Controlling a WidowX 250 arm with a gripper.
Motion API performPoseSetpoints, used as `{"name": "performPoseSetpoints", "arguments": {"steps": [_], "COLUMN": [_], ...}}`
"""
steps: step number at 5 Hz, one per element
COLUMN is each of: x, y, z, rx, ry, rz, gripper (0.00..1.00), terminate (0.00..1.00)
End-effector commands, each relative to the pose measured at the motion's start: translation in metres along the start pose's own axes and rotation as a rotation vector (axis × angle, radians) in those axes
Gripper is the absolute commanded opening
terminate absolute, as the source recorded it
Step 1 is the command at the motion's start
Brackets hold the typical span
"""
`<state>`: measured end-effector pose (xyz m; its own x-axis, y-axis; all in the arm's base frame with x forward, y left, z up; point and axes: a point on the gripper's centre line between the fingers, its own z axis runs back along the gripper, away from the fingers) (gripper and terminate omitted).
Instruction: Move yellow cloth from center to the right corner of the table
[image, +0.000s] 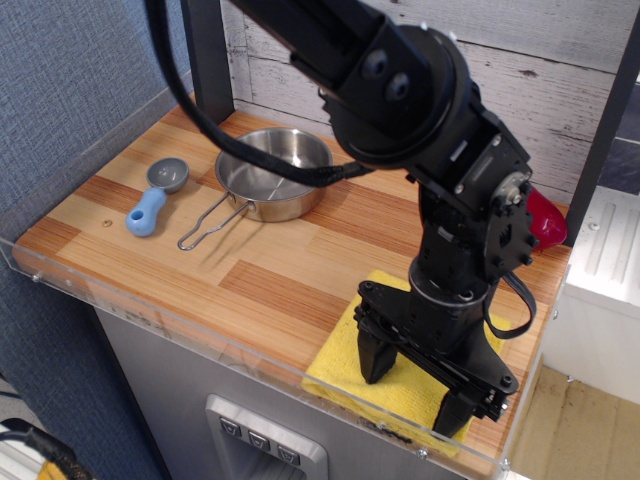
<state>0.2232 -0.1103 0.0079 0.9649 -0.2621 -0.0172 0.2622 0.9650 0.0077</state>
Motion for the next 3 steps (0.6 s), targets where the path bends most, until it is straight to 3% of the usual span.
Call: {"name": "performPoseSetpoints", "arguments": {"steps": [1,2,3], "x": [-0.007,-0.008,-0.008], "y": [0.013,0.033,0.043], "z": [0.026,0.077,0.116], "rx": [0.004,0.072,0.105], "ry": [-0.071,-0.144,-0.2], "rz": [0.074,0.142,0.177], "gripper": [1.0,1.0,1.0], "terminate": [0.0,0.0,0.0]}}
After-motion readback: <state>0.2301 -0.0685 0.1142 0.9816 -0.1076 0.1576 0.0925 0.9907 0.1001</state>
